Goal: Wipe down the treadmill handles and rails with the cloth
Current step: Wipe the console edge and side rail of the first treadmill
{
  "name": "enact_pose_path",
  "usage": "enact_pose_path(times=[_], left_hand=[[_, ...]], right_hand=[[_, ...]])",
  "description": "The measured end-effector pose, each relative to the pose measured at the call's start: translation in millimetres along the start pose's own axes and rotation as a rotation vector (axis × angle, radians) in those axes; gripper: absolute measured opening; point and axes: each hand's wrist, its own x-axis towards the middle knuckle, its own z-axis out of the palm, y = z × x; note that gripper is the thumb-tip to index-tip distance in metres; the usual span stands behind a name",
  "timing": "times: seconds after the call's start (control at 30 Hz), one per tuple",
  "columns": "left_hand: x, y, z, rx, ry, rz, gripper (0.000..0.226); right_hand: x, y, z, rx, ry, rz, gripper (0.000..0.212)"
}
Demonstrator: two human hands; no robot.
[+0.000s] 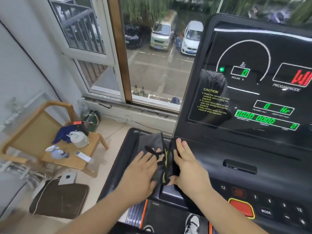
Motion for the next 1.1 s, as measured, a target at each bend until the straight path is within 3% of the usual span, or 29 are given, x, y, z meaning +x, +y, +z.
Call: enact_pose_path(times=[0.1, 0.27, 0.37, 0.43, 0.5, 0.63, 0.7, 0.83, 0.9, 1.0, 1.07, 1.1], left_hand=[[26, -30, -11, 0.086, 0.016, 0.008, 0.076], [56, 7, -12, -0.008, 0.001, -0.318, 0.064], [17, 22, 0, -0.005, -0.028, -0.181, 0.068], [4, -2, 0, 0.019, 0.008, -0.023, 0.066], [14, -33, -8, 0.082, 0.078, 0.016, 0.058], [56, -29, -18, -0.065, 0.131, -0.305, 0.049], [55, -1, -7, -0.161, 0.153, -0.367, 0.043], [17, 0, 9, -0.071, 0.218, 0.007, 0.047], [20, -31, 2, 0.030, 0.247, 0.117, 0.043], [43, -51, -22, 0.070, 0.209, -0.172, 0.045], [53, -39, -29, -0.063, 0.245, -0.423, 0.039], [52, -29, -27, -0.120, 0.229, -0.452, 0.037]], right_hand=[[-2, -2, -3, -0.019, -0.024, 0.005, 0.105], [-3, -1, -4, -0.018, -0.018, -0.002, 0.104], [-2, 0, -2, -0.014, -0.019, 0.000, 0.096], [-2, 1, -1, -0.016, -0.013, -0.006, 0.102], [-3, 0, -2, -0.025, -0.019, 0.001, 0.100], [-6, -2, -2, -0.032, -0.010, -0.002, 0.103], [-6, -2, -1, -0.025, -0.001, -0.006, 0.106], [-8, -2, -5, -0.015, -0.019, 0.016, 0.089], [-9, -3, -6, -0.015, -0.028, 0.012, 0.098], [-9, -2, -5, -0.010, -0.021, 0.007, 0.108], [-10, -2, -5, 0.007, -0.019, 0.013, 0.108], [-11, -3, -5, 0.016, -0.020, 0.015, 0.108]])
